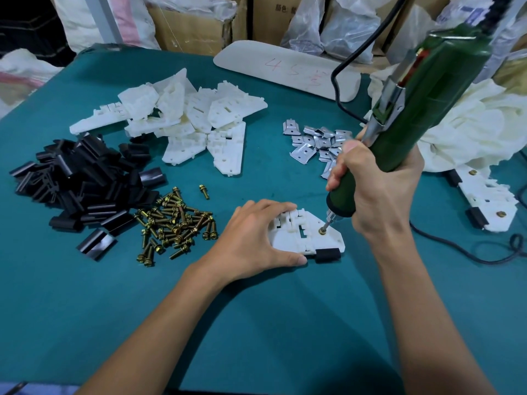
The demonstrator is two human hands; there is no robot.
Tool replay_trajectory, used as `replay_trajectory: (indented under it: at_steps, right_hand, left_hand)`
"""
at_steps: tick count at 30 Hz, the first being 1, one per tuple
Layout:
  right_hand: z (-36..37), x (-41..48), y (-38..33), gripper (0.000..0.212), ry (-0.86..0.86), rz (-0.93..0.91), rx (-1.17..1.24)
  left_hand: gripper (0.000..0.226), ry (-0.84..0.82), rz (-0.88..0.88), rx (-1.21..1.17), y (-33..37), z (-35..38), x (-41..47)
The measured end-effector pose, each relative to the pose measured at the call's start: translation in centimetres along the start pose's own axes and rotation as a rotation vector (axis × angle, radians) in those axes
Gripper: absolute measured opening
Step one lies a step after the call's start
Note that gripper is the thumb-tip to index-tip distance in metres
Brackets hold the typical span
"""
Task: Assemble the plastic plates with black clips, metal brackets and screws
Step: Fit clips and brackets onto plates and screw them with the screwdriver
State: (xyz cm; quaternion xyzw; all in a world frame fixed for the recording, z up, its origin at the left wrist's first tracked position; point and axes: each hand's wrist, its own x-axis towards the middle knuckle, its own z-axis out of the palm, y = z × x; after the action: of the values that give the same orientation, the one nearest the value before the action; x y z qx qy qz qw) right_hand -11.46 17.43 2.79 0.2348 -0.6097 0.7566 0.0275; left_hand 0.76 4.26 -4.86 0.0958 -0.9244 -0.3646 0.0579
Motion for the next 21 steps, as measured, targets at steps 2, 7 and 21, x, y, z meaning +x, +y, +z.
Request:
replay_trajectory:
  at_steps: [2,7,21]
  right_hand:
    - [-0.1,-0.1,-0.2,0.022,-0.019,0.005,0.012]
    - [-0.3,0.2,-1.2,0.042,-0.113,0.052,0.084]
    - [-1.3,1.3,-4.3,0.042,-0.061,0.082,0.242]
  left_hand:
    - [0.092,-0.006,0.003,-0.01,-0.2,0.1,0.0]
    - [0.092,-0.021,0.016,-0.053,-0.4,0.1,0.1]
    - [0.065,-0.04,-0.15,0.471,3.8,-2.8,2.6]
